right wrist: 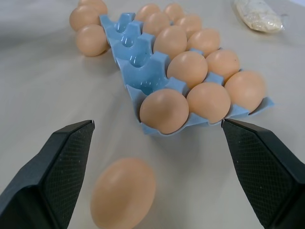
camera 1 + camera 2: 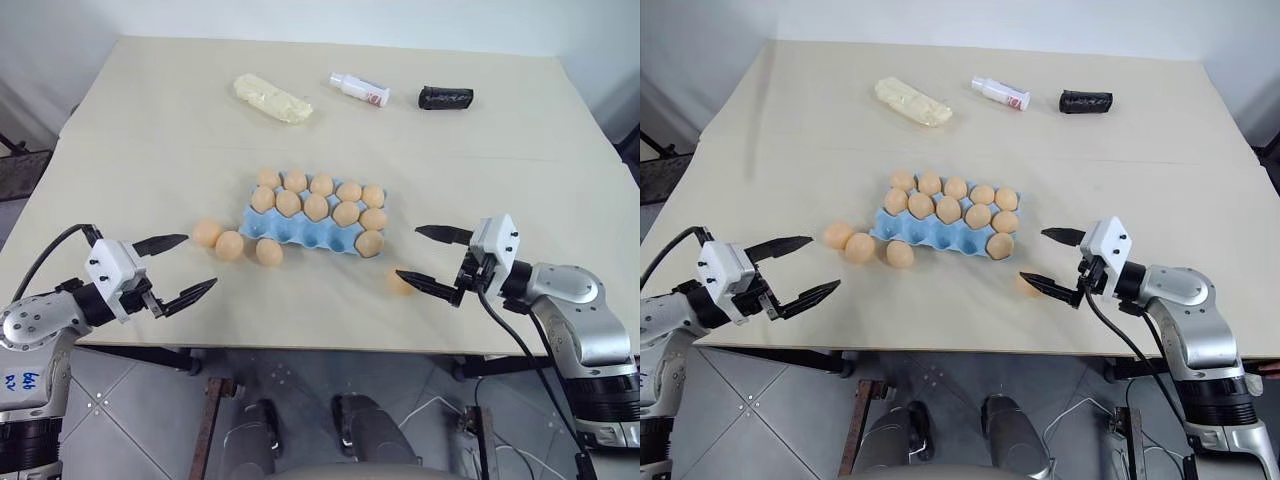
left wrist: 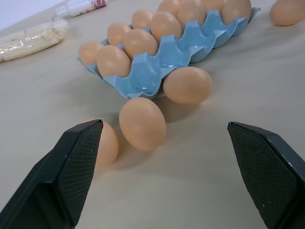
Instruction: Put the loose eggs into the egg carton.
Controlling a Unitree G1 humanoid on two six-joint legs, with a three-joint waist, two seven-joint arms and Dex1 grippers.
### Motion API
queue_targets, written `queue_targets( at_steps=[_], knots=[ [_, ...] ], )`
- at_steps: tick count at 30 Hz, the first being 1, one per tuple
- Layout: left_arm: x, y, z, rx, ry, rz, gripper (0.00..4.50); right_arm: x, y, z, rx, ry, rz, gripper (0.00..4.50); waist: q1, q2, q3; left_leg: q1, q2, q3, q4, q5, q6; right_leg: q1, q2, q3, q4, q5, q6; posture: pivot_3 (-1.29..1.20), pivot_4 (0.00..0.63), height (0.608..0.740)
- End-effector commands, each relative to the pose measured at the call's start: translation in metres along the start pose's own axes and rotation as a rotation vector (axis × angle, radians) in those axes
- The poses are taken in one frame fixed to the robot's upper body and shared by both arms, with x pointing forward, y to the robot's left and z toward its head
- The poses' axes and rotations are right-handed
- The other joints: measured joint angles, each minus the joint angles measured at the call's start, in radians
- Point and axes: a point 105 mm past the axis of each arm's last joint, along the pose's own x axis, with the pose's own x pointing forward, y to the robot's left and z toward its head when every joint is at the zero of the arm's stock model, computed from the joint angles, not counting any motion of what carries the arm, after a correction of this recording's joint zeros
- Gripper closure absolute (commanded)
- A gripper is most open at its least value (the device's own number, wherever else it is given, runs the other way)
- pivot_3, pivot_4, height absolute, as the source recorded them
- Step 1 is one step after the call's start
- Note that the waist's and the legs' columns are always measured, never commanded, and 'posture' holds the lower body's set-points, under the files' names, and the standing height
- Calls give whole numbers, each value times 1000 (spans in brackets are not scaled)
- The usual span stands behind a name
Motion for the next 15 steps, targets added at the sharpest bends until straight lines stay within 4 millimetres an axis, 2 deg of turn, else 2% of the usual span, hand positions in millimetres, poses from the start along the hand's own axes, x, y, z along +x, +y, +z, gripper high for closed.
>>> queue_targets(
  at_steps=[1,5,7,9,15],
  knots=[
    [2,0,4,16,-14,0,33,-3,2,9,-35,-31,-12,0,1,0,0,0,0,0,0,0,0,0,0,0,0,0,0,0,150,740],
    [8,-8,11,-15,-52,-66,33,-13,6,11,-23,-20,-17,0,2,0,0,0,0,0,1,0,0,0,0,0,1,0,0,0,150,740],
    [16,-21,15,37,-70,-170,33,-18,17,8,-4,14,17,0,4,0,0,0,0,0,2,0,0,0,0,0,2,0,0,0,150,740],
    [22,-32,14,65,-74,-251,33,-16,22,3,0,39,18,0,8,0,0,0,0,-1,2,0,0,1,0,-1,2,0,0,0,150,740],
    [31,-51,15,78,-103,-389,33,1,20,-20,35,80,-29,0,-1,0,0,1,0,-1,7,-1,-2,1,0,0,7,0,0,0,150,740]
  ],
)
